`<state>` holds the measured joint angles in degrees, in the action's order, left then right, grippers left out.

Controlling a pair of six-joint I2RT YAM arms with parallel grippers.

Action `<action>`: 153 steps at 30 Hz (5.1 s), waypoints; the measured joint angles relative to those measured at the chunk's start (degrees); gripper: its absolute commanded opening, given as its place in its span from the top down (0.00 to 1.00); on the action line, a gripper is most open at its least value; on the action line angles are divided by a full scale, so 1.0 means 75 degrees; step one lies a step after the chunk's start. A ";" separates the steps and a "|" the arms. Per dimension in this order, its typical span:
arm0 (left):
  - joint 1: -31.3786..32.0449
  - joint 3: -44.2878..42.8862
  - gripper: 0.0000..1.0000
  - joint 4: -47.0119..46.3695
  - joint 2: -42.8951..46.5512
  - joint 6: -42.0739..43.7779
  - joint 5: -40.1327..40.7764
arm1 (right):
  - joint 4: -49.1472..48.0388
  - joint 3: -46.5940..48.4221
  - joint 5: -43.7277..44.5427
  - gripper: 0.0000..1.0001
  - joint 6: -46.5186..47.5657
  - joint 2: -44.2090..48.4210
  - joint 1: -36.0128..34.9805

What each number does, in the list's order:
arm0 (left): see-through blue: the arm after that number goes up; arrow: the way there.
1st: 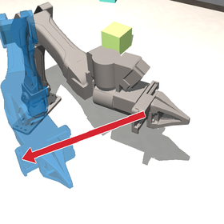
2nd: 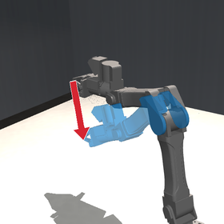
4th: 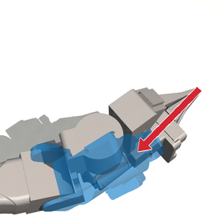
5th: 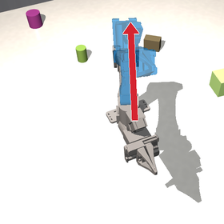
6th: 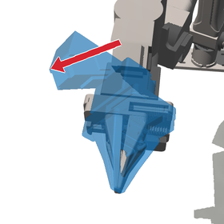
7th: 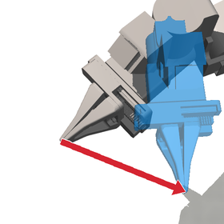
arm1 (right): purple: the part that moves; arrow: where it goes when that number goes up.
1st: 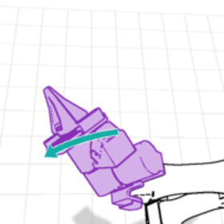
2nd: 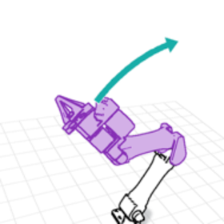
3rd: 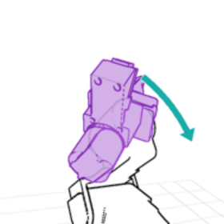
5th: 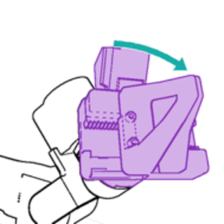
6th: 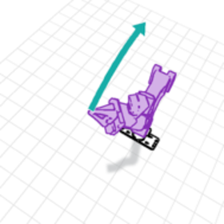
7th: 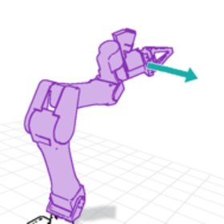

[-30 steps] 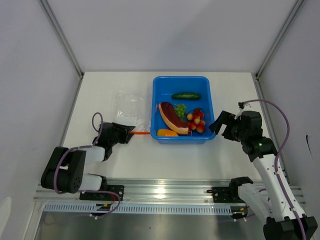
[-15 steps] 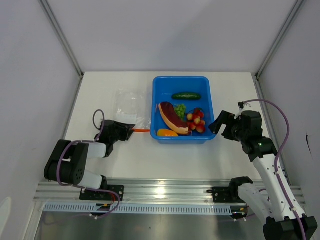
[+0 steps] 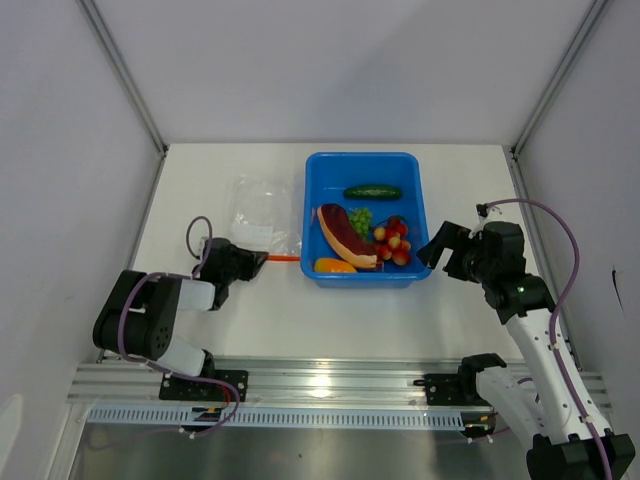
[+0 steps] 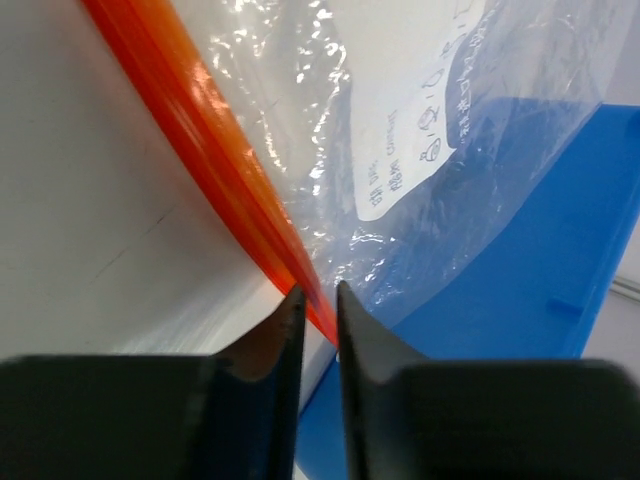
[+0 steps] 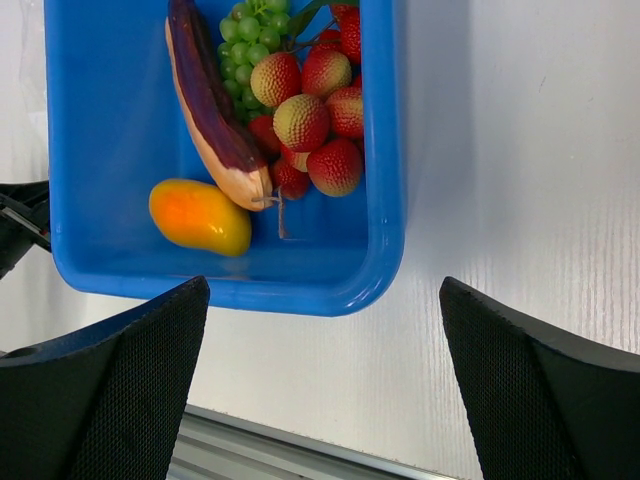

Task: Place the food in the zip-top bag and seal the zipper
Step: Pick up the zipper food storage bag at the center of the board, then open the zipper of the food storage bag at the center of the board.

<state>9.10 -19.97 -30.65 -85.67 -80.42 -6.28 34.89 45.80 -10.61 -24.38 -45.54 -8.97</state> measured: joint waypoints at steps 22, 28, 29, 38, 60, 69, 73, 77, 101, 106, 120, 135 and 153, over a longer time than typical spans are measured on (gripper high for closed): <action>0.0207 -0.2270 0.99 0.4969 0.4048 0.3101 0.0935 | -0.0058 0.2267 0.0828 0.08 0.1023 -0.2130 -0.2766; 0.0370 -0.3133 0.99 0.7099 0.5068 0.4194 0.1227 | -0.0291 0.3654 0.1306 0.13 0.1833 -0.3590 -0.4739; 0.0399 -0.3174 0.99 0.7405 0.5222 0.4331 0.1230 | -0.0382 0.3882 0.1341 0.14 0.1953 -0.3835 -0.5053; 0.0478 -0.3465 0.99 0.9256 0.6137 0.4986 0.1000 | -0.1708 0.4727 0.0810 0.37 0.2503 -0.5453 -0.6490; 0.0493 -0.3812 0.99 1.0203 0.6586 0.3917 -0.0484 | -0.4127 0.4025 0.0781 0.43 0.3086 -0.6607 -0.7592; 0.0493 -0.3812 0.99 1.0267 0.6642 0.3687 -0.0807 | -0.4619 0.4025 0.1137 0.60 0.3092 -0.6895 -0.7653; 0.0493 -0.3812 0.99 1.0276 0.6662 0.3634 -0.0851 | -0.4712 0.4025 0.1425 0.69 0.3110 -0.7085 -0.7682; 0.0493 -0.3812 0.99 1.0276 0.6758 0.3582 -0.0880 | -0.4762 0.4025 0.1658 0.99 0.3156 -0.7259 -0.7699; 0.0501 -0.4202 0.43 1.0899 0.8242 0.4663 -0.0434 | -0.3724 0.5100 0.0772 1.00 0.0472 -0.7341 -0.6956; 0.0501 -0.4197 0.43 1.1016 0.8125 0.4800 -0.0166 | -0.3617 0.5100 0.0595 1.00 0.0216 -0.7341 -0.6945; 0.0501 -0.4179 0.43 1.0214 0.6846 0.5013 0.0038 | -0.3480 0.5100 0.0481 1.00 0.0026 -0.7169 -0.7012; 0.0501 -0.4179 0.66 0.9500 0.6000 0.5418 0.0286 | -0.3453 0.5097 0.0344 1.00 -0.0146 -0.6883 -0.7012; 0.0504 -0.5231 0.99 1.0494 0.5933 0.6752 0.0548 | -0.3465 0.4709 -0.0128 1.00 -0.1003 -0.6883 -0.5936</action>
<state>12.88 -59.20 48.05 -41.17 -29.78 -2.17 8.91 81.12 -11.57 -31.90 -97.17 -53.49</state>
